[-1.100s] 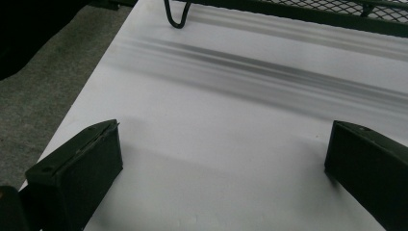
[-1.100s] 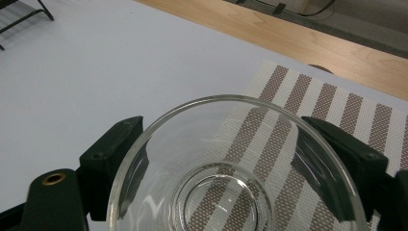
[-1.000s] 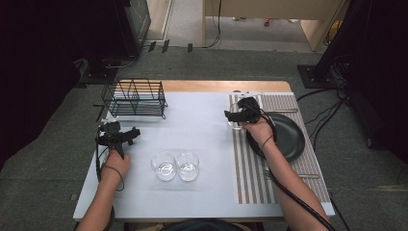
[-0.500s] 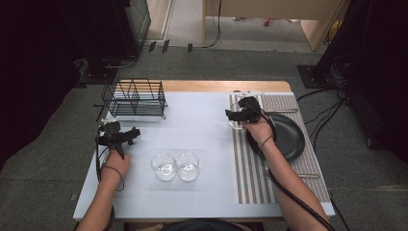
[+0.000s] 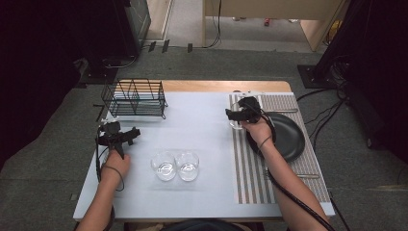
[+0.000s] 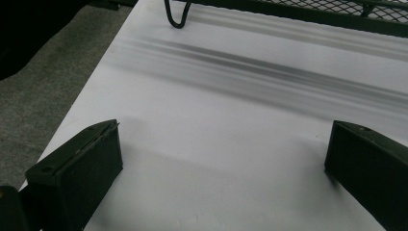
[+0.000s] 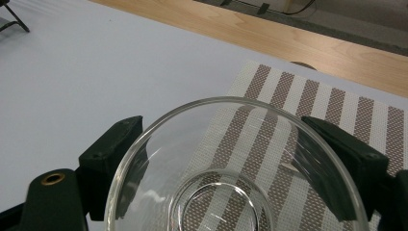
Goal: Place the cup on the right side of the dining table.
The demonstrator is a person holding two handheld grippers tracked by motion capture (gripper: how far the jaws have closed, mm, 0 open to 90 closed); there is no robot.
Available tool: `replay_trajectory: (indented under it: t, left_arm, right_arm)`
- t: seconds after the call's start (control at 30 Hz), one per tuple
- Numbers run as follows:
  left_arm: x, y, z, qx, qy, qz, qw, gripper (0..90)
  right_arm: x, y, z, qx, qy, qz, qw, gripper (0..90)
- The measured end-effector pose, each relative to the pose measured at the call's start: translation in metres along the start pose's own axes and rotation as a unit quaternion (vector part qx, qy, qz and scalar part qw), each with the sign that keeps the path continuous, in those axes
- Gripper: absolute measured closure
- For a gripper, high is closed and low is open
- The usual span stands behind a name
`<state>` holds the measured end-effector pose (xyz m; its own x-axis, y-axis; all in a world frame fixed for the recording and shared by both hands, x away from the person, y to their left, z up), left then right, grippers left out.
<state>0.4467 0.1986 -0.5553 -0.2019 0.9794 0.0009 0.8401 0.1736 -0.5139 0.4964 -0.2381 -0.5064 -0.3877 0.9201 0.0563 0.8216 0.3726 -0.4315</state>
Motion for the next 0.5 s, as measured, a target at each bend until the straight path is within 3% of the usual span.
replay_trajectory:
  t: [0.5]
  left_arm:
    - [0.0, 0.0, 0.0, 0.0, 0.0, 0.0, 1.0, 0.0]
  right_arm:
    - [0.0002, -0.0003, 0.0006, -0.002, 0.006, -0.005, 1.0, 16.9]
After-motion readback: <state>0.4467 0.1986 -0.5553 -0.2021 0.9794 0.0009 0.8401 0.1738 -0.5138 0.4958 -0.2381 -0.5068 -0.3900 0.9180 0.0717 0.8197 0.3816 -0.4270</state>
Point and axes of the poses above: each handheld gripper's, and its own axes: y roughly forward along the jaws, z roughly out of its underside, x roughly to its left, the point moved 8 cm from there along y, roughly forward along the jaws, and after that the axes turned 14 degrees about -x, right-handed, at the moved point
